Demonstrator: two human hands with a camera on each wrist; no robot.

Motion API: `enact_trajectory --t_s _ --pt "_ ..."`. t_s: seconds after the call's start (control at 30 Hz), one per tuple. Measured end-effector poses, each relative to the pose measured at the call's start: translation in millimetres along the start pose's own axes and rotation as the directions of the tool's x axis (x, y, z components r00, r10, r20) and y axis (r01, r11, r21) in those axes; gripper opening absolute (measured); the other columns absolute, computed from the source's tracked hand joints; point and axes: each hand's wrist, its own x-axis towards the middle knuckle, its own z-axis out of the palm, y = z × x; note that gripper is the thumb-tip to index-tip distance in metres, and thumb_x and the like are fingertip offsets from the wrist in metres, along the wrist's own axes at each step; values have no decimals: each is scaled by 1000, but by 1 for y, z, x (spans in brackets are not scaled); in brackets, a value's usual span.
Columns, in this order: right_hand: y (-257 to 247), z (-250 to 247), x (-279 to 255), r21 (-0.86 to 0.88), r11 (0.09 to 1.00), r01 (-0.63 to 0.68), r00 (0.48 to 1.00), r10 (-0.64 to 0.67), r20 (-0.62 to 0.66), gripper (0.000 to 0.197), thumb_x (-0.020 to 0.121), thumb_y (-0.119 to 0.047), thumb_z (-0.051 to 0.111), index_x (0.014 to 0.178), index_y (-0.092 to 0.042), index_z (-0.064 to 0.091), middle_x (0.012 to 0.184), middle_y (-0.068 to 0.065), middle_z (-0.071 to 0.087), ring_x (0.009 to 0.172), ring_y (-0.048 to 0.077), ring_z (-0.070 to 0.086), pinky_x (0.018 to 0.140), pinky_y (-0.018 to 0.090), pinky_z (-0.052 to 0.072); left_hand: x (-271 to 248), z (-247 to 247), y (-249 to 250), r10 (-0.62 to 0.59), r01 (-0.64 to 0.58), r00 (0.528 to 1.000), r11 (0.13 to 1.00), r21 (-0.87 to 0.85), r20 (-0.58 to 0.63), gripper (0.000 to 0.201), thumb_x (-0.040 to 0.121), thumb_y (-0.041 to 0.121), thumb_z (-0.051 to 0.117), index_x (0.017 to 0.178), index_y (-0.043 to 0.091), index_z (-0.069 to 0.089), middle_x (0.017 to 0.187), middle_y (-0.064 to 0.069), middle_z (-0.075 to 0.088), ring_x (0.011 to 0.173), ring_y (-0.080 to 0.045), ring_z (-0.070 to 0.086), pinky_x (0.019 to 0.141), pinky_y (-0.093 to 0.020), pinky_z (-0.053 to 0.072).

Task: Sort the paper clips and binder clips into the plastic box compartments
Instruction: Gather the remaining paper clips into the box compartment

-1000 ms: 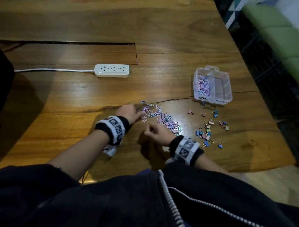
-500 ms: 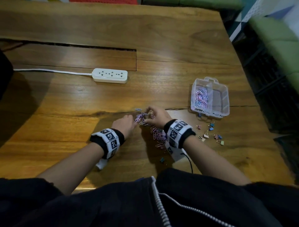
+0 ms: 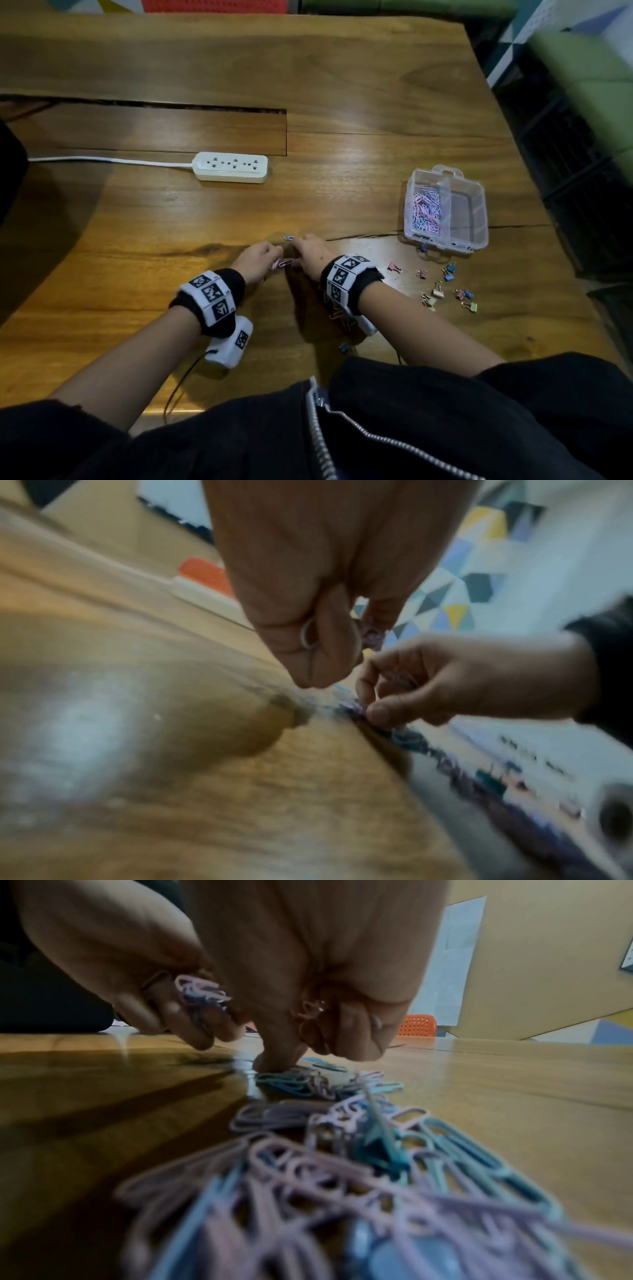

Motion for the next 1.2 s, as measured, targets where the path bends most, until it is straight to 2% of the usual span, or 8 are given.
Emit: enact_trajectory --t_s 0.13,0.27,0.4,0.5,0.67,0.93,1.1,1.2 --pt "-3 7 -9 -96 995 -33 999 34 8 33 89 -13 52 119 -3 45 121 18 47 112 33 49 93 41 42 0 -4 0 -141 281 958 637 -718 250 28 92 16 32 65 13 38 36 3 43 23 -3 27 26 -5 13" --pt "-3 12 -21 -86 996 -40 999 41 1 32 86 -1 50 118 0 44 122 19 42 111 33 48 94 42 42 3 -6 -1 -107 365 925 515 -775 365 28 92 17 27 68 14 42 40 4 45 24 -3 28 26 -7 12" --pt "3 10 -24 102 989 -107 994 107 5 28 86 1 48 113 2 46 122 21 46 112 35 49 94 41 42 11 0 6 -183 284 955 784 -552 232 35 95 32 39 63 18 37 38 7 35 25 -4 24 29 -8 13" --pt "9 4 -34 416 896 -154 976 205 -80 11 90 -9 48 96 -2 54 97 15 60 87 26 57 77 36 49 17 2 14 -53 54 999 998 -36 10 27 92 38 46 80 14 48 63 1 46 59 -18 48 51 -24 38" --pt "27 -9 -65 819 563 -106 959 274 -65 23 90 -11 50 68 -17 47 66 -2 50 56 9 45 47 14 37 30 0 28 131 -93 991 856 509 -39 33 92 34 48 116 12 44 101 -8 61 81 -21 54 64 -29 45" --pt "51 4 -96 975 81 -208 968 161 193 30 92 4 33 87 -11 59 61 -1 50 48 7 43 41 13 34 38 2 26 90 -107 994 714 692 62 39 97 34 37 115 1 49 116 -18 59 105 -33 57 83 -38 45" --pt "35 14 -98 928 -17 -372 928 12 372 28 92 -14 36 70 -10 53 55 -1 53 42 8 48 39 16 36 32 -6 20 -5 -17 992 984 177 127 28 93 21 40 71 10 52 67 -9 51 50 -17 49 48 -23 34" --pt "26 21 -97 917 106 -385 921 -23 389 31 91 -25 49 62 -14 46 47 -5 50 37 5 43 37 14 33 25 -18 9 -52 274 918 800 -534 393 21 78 14 33 58 18 35 37 5 33 24 -5 24 32 -6 16"
